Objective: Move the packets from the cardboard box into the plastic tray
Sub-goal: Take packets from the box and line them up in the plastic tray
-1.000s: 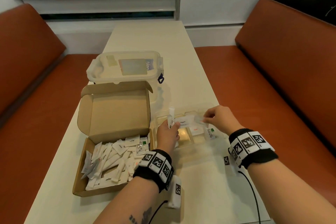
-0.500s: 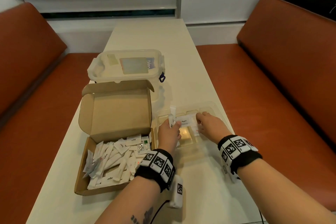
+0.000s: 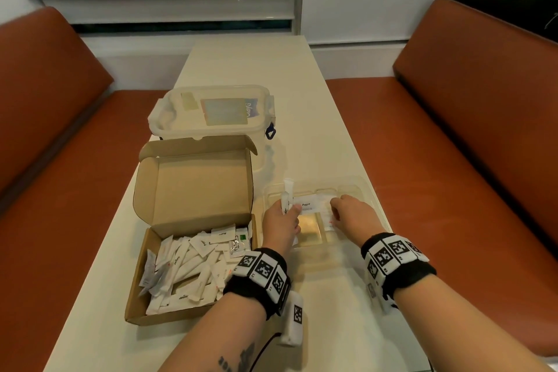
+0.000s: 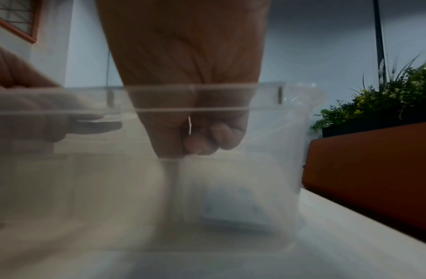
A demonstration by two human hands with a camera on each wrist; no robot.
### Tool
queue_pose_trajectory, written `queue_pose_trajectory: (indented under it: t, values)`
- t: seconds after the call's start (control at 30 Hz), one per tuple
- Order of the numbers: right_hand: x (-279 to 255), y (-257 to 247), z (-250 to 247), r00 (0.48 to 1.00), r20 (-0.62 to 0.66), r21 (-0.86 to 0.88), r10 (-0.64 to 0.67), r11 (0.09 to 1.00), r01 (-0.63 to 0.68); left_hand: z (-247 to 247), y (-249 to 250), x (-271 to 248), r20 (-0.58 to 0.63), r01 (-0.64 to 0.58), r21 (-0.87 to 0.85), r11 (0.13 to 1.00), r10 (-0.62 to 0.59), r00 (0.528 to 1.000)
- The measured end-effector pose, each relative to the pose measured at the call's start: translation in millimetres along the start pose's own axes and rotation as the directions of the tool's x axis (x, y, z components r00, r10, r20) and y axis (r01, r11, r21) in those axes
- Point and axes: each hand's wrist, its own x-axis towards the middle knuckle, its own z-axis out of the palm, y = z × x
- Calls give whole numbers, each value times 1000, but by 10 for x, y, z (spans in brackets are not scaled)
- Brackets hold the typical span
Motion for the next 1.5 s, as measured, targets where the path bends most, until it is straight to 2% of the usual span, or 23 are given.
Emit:
queue_pose_trajectory:
  t: [0.13,0.23,0.3,0.43,0.53,0.63,0.7,0.8,0.9,1.03,1.33,1.5]
  values:
    - [-31,-31,-68,1000,2,90,23,996,-23,-13,16,-18,18,-2,26,1000,2,1000]
    - [-28,-127,-223,981,-190,312,38,950,23,-21,40,-30,33,-26,45,999,25,999]
    - [-7,-244,-358,969,-244,446,25,890,90,-29,55,-41,32,-52,57,997,50,998]
    - [76,-421,-455,994,-86,512,-63,854,98,-74,84,-51,-1,-98,71,993,98,995]
    - [156,-461,-431,996,-86,533,-20,844,63,-149,80,-26,-108,-113,79,990,121,987]
    - [221,-481,-341,992,-113,499,59,867,6,-224,38,5,-220,-96,46,994,104,970]
    - [267,-515,-247,993,-101,431,68,902,-18,-255,15,16,-250,-79,23,997,83,965]
    - [326,-574,-104,996,-75,316,41,949,-15,-270,12,17,-248,-70,-4,998,67,966]
    - [357,-574,4,995,-101,202,26,979,-5,-265,28,10,-234,-61,-11,998,57,971]
    - [373,-501,100,991,-131,142,31,990,-12,-258,50,8,-212,-38,-36,999,30,977]
    - [333,-428,205,994,-104,105,-29,994,40,-265,30,24,-201,-31,-41,999,22,979]
    - [317,-438,187,990,-135,114,-48,991,64,-269,21,35,-198,-38,-29,999,31,980]
